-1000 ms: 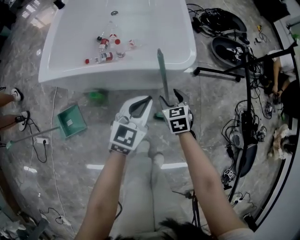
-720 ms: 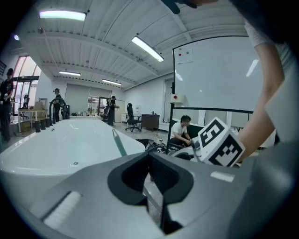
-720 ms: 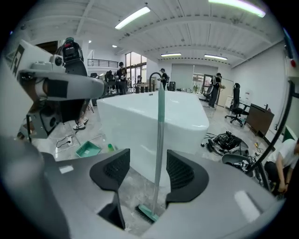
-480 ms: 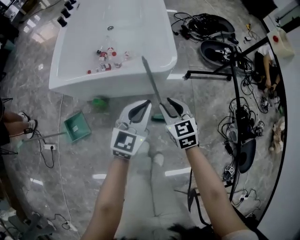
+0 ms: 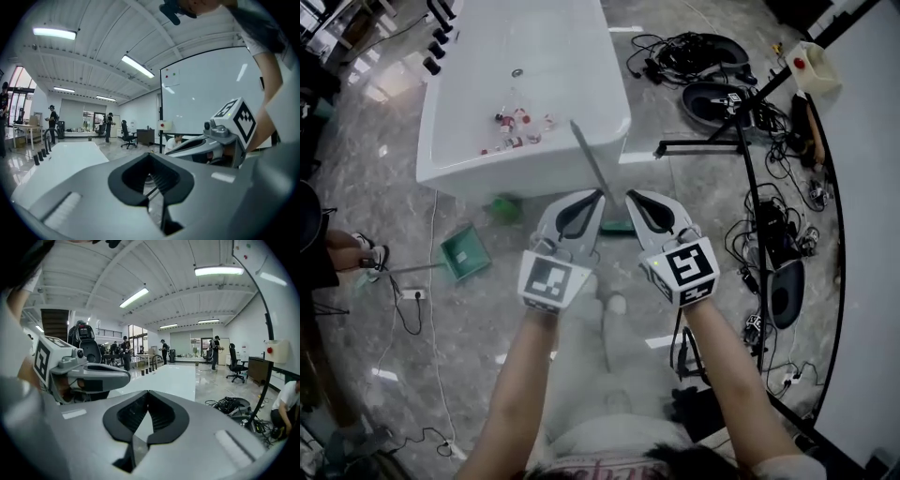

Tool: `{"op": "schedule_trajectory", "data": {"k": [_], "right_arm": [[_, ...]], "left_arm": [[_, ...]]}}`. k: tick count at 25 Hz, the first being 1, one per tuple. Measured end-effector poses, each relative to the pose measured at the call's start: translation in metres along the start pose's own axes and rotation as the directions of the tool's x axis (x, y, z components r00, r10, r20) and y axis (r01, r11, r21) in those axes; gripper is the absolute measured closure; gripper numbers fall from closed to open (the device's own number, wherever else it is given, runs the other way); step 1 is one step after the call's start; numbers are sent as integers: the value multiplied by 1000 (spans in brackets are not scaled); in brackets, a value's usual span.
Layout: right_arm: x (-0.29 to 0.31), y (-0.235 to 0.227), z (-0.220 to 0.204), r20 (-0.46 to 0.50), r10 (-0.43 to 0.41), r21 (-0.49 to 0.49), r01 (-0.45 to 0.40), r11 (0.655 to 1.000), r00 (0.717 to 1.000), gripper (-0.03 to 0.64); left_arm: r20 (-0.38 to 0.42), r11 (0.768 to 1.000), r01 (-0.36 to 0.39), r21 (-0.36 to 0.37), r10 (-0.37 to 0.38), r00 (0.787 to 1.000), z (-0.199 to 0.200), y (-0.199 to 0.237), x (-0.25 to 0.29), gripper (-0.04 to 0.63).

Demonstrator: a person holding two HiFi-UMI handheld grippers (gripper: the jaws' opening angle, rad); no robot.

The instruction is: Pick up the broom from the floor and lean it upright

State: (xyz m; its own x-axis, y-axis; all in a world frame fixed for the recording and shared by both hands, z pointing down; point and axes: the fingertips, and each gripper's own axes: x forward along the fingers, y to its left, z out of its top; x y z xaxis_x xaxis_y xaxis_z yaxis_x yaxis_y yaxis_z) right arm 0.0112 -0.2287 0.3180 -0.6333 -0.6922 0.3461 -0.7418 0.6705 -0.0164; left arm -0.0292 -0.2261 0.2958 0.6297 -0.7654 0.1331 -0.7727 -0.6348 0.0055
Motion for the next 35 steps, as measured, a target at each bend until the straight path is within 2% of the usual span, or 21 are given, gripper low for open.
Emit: {"op": "schedule_trajectory", "data": {"k": [4, 14, 19, 23, 31, 35], "right_arm": [[-22, 1, 40, 64, -14, 5, 14, 1000, 998, 615], [-55, 19, 132, 209, 9, -111, 14, 994, 978, 615], [-66, 21, 155, 260, 7, -111, 23, 994, 966, 615], [-75, 13, 168, 280, -23, -85, 49, 995, 960, 615], [-71, 14, 180, 283, -42, -89, 70, 994, 958, 615], [-69, 18, 184, 283, -50, -101, 81, 992, 958, 616]], "left_arm": [[72, 1000, 13, -2, -13, 997, 42, -10, -6, 597], [172, 1000, 26, 7, -27, 985, 121, -21, -21, 597], [196, 999, 20, 29, -25, 980, 151, -17, -19, 597], [225, 999, 43, 30, -49, 973, 171, -19, -14, 597], [189, 997, 60, 44, -68, 980, 174, -14, -13, 597], [196, 996, 74, 55, -84, 977, 182, -15, -12, 597]]}}
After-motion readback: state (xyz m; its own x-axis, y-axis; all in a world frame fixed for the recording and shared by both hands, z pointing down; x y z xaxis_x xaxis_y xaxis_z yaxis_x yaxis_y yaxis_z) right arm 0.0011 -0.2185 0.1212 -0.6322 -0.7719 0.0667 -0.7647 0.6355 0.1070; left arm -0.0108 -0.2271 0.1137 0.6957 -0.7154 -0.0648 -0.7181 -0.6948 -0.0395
